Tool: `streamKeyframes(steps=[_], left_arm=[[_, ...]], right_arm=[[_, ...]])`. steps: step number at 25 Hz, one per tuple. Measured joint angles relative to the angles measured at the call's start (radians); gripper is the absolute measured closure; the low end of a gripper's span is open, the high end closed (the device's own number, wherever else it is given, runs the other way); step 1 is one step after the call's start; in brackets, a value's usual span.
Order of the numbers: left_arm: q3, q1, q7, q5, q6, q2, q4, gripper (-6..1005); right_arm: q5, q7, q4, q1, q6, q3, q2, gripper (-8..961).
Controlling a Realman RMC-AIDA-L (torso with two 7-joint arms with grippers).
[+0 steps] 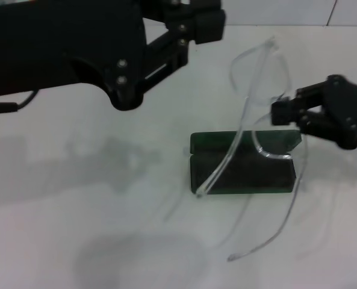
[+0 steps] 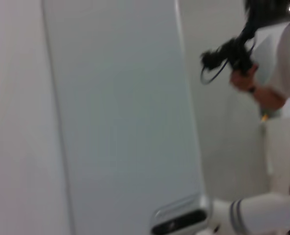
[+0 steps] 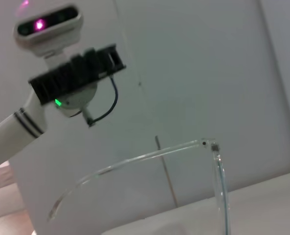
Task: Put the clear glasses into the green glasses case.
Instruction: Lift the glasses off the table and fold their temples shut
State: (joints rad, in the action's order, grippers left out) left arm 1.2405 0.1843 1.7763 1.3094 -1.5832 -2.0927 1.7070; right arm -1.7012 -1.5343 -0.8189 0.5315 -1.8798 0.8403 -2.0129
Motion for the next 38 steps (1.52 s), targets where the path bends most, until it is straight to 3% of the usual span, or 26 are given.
streamKeyframes(steps=[8,16,38], left_arm=[[0.059,0.054,-0.044,-0.006,-0.027,0.000,-0.119,932],[0.091,0.091,-0.121,-0.002,-0.029,0.001,-0.262,932],[0.105,0.104,-0.304,-0.081,-0.066,0.000,-0.424,932]], right_arm=[[0.012,0.067,0.102,0.057,0.006,0.028,-0.007,850],[0.062,0.092,0.118,0.065,-0.008,0.056,-0.009,850],[0.135,0.115,0.119,0.058,-0.062,0.078,-0.009,850]])
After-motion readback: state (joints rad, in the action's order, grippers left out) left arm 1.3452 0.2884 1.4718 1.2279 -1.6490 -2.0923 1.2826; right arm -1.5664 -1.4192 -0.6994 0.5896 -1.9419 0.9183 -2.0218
